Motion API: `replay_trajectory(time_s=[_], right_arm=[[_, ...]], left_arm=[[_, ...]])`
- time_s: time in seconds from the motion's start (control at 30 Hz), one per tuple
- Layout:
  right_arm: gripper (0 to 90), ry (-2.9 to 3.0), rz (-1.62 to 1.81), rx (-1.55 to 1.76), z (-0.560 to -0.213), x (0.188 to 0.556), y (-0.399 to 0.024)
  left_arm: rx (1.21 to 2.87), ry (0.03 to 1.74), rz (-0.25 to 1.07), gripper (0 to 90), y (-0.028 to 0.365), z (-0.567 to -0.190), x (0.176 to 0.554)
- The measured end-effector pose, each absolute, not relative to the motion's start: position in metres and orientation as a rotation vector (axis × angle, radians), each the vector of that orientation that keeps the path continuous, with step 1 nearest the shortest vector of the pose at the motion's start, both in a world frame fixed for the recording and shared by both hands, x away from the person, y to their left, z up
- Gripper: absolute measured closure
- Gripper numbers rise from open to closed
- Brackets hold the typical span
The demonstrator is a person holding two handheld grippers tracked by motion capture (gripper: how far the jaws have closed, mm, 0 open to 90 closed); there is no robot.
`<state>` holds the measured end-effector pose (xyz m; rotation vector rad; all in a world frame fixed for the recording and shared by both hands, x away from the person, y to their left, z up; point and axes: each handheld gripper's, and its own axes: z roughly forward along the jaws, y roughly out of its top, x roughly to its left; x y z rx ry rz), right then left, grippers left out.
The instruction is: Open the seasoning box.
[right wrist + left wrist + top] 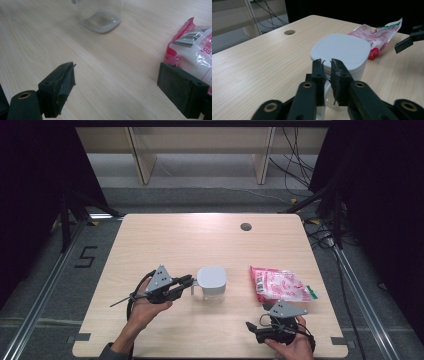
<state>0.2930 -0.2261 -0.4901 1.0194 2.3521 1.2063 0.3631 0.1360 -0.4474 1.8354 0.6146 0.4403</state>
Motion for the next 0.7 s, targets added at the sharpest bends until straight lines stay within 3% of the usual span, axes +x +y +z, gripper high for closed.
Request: replay_trajectory(time_s=[0.23,0.7], right_arm=[[19.4,2.377,1.204,0.972,-0.489,0.295,-0.223],[23.8,2.318,1.201,0.974,-0.485,0.309,-0.22]], left_arm=[[1.812,0.617,0.434,89.1,0.125,-0.441,0.366],[1.818,0.65,0.417,89.2,0.12,-0.446,0.382]])
